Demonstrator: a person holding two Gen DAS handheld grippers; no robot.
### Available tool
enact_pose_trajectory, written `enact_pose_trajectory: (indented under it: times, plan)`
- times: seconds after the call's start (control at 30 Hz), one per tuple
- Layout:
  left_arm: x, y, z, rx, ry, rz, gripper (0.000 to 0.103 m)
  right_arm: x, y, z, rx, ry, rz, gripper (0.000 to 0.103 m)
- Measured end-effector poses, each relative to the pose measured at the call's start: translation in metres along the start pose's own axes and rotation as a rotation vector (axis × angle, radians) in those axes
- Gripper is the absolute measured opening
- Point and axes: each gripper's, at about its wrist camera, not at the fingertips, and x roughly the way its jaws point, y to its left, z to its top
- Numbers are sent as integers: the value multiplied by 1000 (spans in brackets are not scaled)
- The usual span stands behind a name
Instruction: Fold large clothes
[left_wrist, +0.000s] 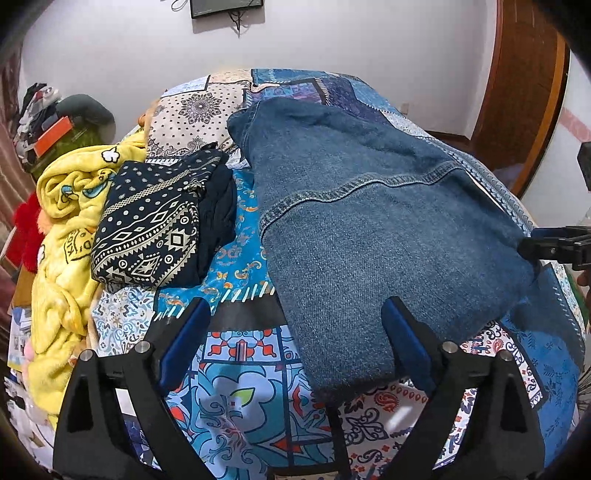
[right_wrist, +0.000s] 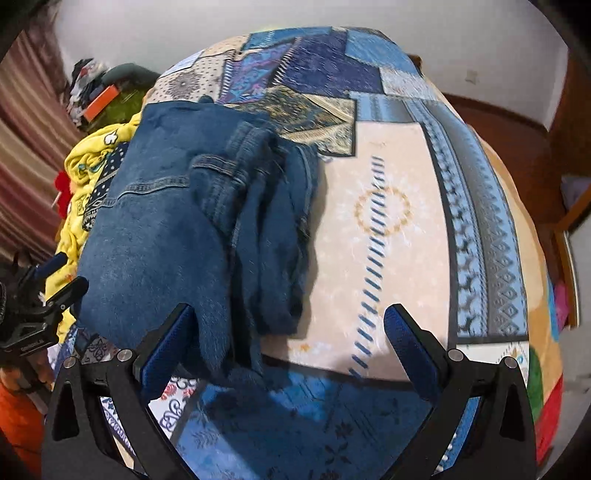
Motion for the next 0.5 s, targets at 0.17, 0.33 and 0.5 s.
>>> enact_pose_trajectory:
  times: [0.17,0.33,0.5]
  plan:
    - [-5,-1,12,61,0,26,94,-14,1,10,18,0,3,101]
    - [-11,2,31,96,-39,57,94,-24,14,31,-39,-49,-9,101]
    - [-6,8,58,98,-62,71,94,-16,31,53,-94,-58,7,101]
